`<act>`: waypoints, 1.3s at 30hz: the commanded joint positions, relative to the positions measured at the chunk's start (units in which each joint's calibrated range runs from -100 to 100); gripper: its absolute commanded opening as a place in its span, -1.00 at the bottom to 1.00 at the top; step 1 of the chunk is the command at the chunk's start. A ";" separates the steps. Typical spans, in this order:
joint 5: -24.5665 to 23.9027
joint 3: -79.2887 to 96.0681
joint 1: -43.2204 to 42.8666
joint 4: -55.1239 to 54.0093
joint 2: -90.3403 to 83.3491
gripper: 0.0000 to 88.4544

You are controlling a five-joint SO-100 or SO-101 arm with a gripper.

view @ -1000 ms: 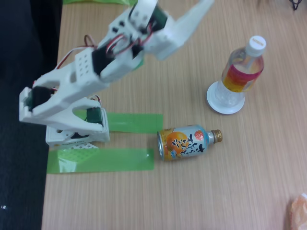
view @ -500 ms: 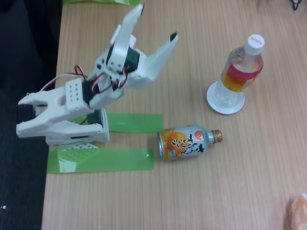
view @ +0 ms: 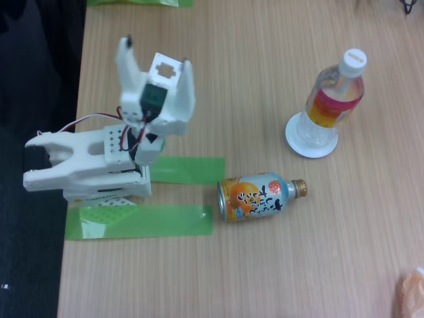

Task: Pick up the plastic bottle and stand it up on the white place

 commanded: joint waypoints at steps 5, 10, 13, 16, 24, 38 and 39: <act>-0.26 1.61 -0.34 -2.21 0.12 -0.37; 0.90 3.33 1.81 -9.94 0.12 -0.37; 2.58 5.05 5.66 -15.52 0.12 -0.37; 2.52 6.32 9.89 -18.09 0.12 -0.37; 2.37 5.95 11.37 -25.39 0.12 -0.42; -11.17 5.50 11.96 -34.49 -6.09 -0.81; -12.54 5.77 11.81 -34.49 -8.61 -0.81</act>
